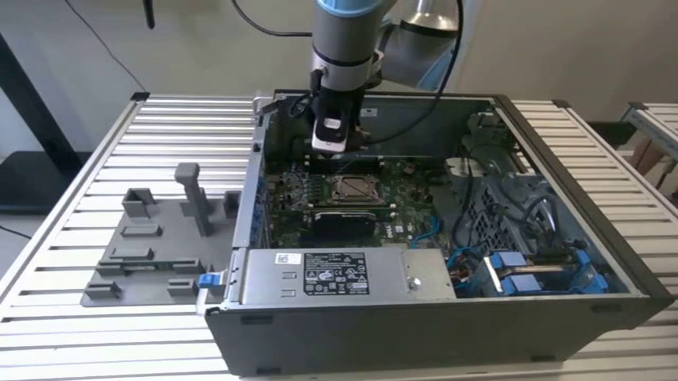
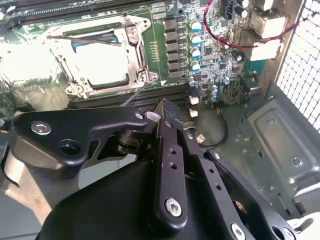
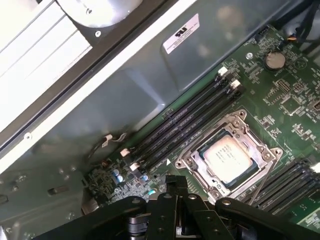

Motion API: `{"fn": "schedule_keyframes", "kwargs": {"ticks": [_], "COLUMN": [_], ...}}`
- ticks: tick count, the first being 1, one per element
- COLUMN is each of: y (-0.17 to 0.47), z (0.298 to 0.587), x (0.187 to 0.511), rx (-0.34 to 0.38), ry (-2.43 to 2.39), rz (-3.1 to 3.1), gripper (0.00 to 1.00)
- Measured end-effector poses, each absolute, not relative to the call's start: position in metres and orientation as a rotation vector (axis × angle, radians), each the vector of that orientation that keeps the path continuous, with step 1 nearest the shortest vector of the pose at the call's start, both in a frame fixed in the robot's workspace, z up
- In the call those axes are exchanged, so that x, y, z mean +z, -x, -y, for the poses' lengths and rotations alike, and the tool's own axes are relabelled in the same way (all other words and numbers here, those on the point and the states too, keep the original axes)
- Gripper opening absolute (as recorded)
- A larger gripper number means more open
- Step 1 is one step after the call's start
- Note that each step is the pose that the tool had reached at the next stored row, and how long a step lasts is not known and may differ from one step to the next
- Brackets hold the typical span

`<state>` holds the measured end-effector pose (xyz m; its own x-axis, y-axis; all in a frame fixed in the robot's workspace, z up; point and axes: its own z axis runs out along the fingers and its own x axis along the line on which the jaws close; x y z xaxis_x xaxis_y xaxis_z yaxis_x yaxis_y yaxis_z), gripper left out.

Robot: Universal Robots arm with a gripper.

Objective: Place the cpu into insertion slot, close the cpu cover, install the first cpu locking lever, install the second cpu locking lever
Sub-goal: 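Install the first cpu locking lever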

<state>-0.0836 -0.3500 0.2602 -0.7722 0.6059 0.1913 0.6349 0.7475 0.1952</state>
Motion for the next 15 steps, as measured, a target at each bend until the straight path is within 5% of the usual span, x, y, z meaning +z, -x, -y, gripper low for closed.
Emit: {"fn": "schedule_keyframes", "kwargs": {"ticks": [15], "y": [0.0836], "z": [0.3500], "x": [0.2555], "rx": [-0.413], "ry": [0.682], "rz": [2.979], "gripper": [0.11]}}
